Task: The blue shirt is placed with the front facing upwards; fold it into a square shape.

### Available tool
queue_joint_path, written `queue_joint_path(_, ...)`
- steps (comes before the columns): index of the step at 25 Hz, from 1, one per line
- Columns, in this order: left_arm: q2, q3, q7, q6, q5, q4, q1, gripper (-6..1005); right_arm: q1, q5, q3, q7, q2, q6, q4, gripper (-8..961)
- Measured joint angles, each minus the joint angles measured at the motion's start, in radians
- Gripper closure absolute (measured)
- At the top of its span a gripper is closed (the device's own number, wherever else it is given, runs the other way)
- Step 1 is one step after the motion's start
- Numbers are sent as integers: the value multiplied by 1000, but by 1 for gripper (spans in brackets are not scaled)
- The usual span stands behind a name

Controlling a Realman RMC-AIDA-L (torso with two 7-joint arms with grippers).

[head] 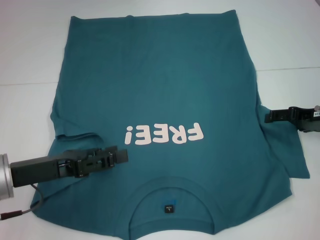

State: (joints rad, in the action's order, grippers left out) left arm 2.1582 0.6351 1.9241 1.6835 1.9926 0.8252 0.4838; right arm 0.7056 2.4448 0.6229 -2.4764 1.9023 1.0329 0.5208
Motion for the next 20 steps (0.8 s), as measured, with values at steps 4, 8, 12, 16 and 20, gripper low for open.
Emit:
queue_joint_path(4, 0, 0, 0, 0, 0, 0, -1, 459, 1, -2, 0, -4, 0, 9, 2, 48)
queue_joint_path(8, 0, 0, 0, 3, 0, 0, -1, 459, 1, -3, 0, -5, 1, 7, 3, 84)
queue_joint_path(12, 0, 0, 2, 6, 0, 1, -1, 459, 2, -2, 0, -23, 1, 9, 8, 157)
queue_joint_path(16, 0, 0, 3, 7, 0, 2, -2, 459, 3, 0, 0, -40, -4, 9, 9, 259)
queue_joint_path(20, 0, 0, 3, 7, 0, 2, -2, 459, 3, 0, 0, -41, -6, 9, 9, 445)
